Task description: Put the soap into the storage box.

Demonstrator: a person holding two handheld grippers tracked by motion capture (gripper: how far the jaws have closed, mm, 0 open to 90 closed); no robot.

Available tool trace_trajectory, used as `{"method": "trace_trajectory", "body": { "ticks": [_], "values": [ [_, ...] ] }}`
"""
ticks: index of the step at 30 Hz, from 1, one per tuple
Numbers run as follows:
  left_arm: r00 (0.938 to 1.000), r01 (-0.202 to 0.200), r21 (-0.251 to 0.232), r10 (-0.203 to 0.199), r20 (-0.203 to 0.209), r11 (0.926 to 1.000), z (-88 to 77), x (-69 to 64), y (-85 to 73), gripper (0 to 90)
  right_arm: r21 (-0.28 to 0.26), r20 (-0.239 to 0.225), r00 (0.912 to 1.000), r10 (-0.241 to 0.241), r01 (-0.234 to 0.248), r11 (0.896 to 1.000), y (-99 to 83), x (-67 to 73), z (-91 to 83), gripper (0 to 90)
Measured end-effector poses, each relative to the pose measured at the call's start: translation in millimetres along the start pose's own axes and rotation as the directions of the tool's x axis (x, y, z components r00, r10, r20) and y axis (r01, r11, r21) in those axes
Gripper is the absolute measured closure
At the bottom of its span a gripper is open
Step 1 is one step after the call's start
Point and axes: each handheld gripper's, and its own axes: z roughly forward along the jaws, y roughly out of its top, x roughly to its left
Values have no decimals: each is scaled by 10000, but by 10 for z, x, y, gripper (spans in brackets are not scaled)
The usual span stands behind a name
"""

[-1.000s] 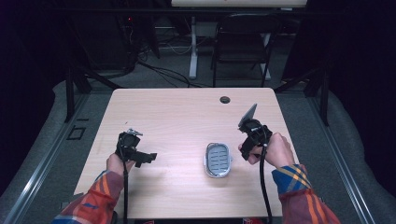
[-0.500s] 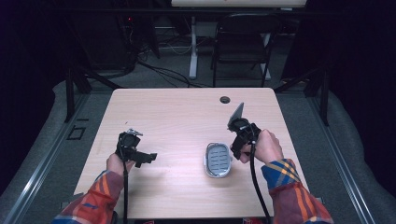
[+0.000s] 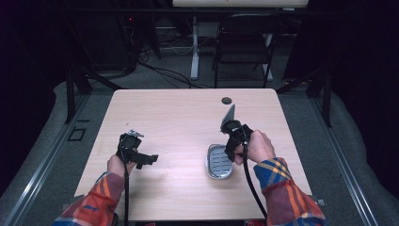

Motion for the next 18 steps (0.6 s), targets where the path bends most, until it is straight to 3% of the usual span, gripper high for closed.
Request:
{"method": "trace_trajectory", "body": {
  "ticks": [2,6,15,18],
  "values": [
    [10000,15,29,-15,17,10000,-1,1,0,1,-139,-97,9999,63,-65,9999,16,22,26,373],
    [10000,10,40,-10,29,10000,2,4,1,1,97,-11,9999,-150,150,9998,64,49,38,373],
    [10000,-49,76,48,19,10000,8,1,-1,1,28,-60,10000,-13,13,10000,112,85,75,373],
    [10000,-47,87,47,12,10000,10,1,-1,1,261,34,9997,-242,241,9994,140,91,67,373]
  ]
}}
